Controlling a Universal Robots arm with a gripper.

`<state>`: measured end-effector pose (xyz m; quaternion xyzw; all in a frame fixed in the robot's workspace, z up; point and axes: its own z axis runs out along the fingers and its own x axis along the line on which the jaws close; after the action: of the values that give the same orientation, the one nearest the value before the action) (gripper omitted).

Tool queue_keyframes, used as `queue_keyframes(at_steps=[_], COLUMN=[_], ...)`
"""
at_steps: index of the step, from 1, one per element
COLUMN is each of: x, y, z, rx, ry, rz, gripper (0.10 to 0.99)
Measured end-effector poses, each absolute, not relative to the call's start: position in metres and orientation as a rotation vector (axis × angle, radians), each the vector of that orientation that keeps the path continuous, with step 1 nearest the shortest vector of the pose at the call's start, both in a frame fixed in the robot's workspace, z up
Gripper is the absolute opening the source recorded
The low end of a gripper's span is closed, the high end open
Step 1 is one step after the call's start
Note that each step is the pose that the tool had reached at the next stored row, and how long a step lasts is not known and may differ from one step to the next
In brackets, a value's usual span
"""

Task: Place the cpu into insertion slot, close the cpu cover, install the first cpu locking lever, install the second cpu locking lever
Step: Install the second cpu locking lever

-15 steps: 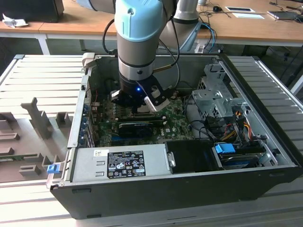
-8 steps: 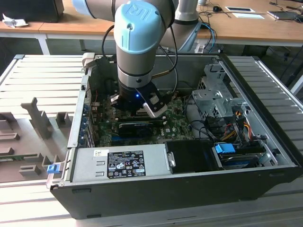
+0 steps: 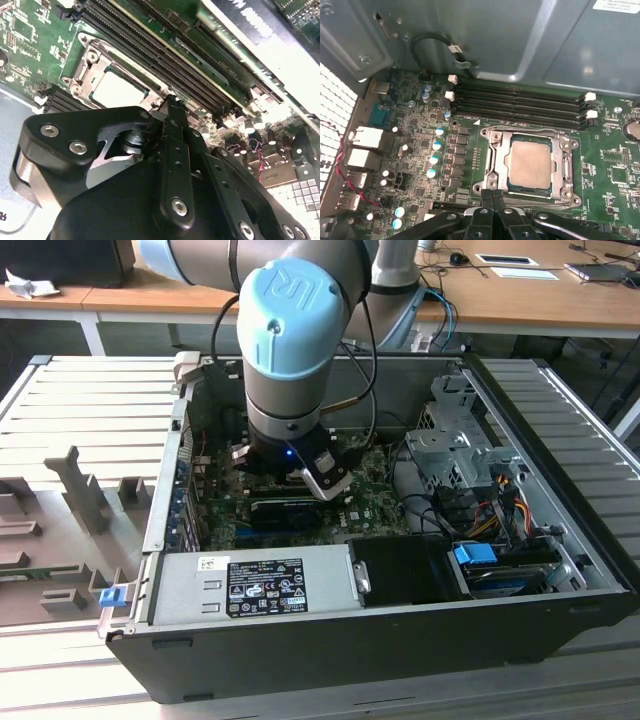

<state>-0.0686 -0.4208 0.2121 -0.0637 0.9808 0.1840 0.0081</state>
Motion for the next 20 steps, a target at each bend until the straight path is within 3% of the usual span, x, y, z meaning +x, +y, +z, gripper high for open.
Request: queue_keyframes(at_steps=[20], x=[-0.075], y=[-0.42], z=[0.19], rx=[-0.199], ry=[3.05], rz=[0.638], gripper=[0.106])
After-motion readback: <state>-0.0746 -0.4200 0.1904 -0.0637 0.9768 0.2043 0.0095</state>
